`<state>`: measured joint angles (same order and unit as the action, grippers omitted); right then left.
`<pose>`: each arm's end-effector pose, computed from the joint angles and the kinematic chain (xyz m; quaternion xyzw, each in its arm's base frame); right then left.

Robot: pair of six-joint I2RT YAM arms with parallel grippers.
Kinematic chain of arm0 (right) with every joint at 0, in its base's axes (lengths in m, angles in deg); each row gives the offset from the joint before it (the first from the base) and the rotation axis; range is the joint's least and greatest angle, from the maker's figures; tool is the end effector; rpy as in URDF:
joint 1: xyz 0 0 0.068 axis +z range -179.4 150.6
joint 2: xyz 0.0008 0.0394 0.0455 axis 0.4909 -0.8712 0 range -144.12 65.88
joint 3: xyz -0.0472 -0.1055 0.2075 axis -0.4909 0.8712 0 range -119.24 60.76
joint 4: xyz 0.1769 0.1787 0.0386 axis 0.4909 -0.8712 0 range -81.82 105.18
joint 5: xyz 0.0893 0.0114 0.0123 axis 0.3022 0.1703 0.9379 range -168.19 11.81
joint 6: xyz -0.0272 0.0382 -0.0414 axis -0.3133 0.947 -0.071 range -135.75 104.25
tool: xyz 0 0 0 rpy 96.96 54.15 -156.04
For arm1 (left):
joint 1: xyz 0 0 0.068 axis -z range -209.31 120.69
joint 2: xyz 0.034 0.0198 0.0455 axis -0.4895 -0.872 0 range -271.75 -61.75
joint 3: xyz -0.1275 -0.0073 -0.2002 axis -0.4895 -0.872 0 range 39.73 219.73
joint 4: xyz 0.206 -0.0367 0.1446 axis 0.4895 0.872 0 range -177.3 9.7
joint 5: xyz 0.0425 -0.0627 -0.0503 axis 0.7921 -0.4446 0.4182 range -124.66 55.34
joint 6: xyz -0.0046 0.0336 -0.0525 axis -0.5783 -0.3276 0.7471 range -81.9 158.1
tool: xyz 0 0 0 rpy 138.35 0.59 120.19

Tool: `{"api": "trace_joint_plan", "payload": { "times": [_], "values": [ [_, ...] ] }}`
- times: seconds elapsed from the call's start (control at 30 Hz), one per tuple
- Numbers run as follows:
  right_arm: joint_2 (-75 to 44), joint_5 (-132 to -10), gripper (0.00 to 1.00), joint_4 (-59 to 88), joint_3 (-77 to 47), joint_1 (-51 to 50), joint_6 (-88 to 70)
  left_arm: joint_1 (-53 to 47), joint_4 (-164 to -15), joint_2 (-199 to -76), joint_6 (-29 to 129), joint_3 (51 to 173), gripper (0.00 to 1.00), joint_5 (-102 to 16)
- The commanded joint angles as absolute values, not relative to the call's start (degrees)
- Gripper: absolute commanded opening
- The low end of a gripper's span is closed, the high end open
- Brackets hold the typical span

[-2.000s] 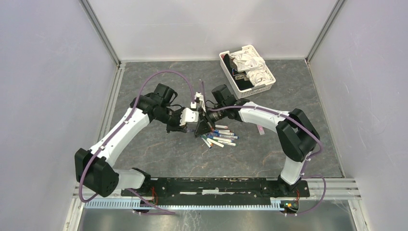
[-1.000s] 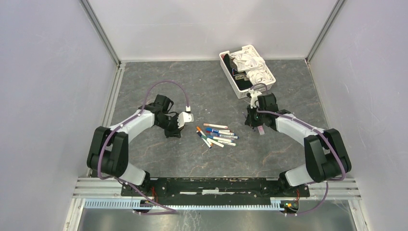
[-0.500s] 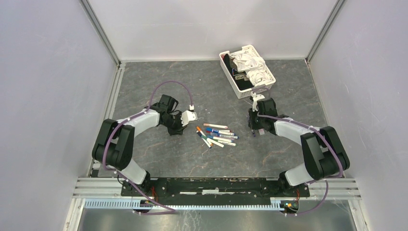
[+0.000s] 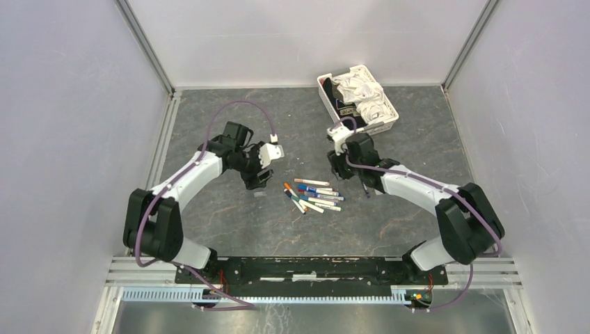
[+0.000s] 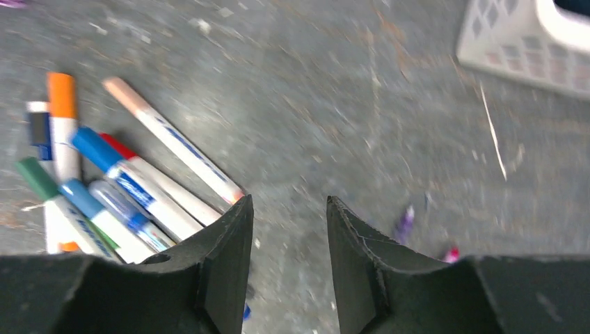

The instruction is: Open the pen caps

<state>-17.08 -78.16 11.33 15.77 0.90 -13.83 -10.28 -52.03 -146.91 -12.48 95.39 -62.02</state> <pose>0.2648 0.1550 0.1593 -0.2239 0.8850 0.1135 0.3921 0.2637 -0.1140 0.1701 0.5836 0.7491 -0.1644 0.2670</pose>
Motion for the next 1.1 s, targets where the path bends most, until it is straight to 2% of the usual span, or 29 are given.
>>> {"api": "trace_joint_plan", "payload": {
  "times": [0.0, 0.03, 0.07, 0.27, 0.63, 0.8, 1.07],
  "values": [
    [-21.7, -73.5, 0.48, 11.6, 9.2, 4.3, -21.3, -11.5, -46.7, -142.2, -8.4, 102.2, 0.79, -64.4],
    [-23.1, -71.8, 0.48, 11.4, 8.3, 4.6, -22.0, -11.7, -45.7, -141.7, -7.6, 103.7, 0.80, -64.4],
    [-24.6, -70.8, 0.48, 11.1, 7.3, 4.9, -22.5, -12.1, -44.6, -141.2, -6.9, 105.2, 0.91, -64.5],
    [-32.5, -66.0, 0.45, 6.0, 0.2, 7.1, -26.1, -12.9, -39.5, -139.2, -2.9, 112.5, 1.00, -62.9],
    [-38.6, -63.3, 0.43, 2.2, -3.3, 8.6, -27.9, -13.4, -40.0, -137.3, 1.8, 114.1, 1.00, -63.3],
    [-41.2, -64.7, 0.31, 1.3, -4.8, 8.6, -28.1, -13.4, -39.1, -138.2, 2.8, 116.0, 1.00, -65.2],
    [-41.8, -65.6, 0.24, 1.1, -7.0, 8.7, -28.3, -13.4, -38.0, -137.9, 0.6, 114.8, 1.00, -65.7]
  ]
}}
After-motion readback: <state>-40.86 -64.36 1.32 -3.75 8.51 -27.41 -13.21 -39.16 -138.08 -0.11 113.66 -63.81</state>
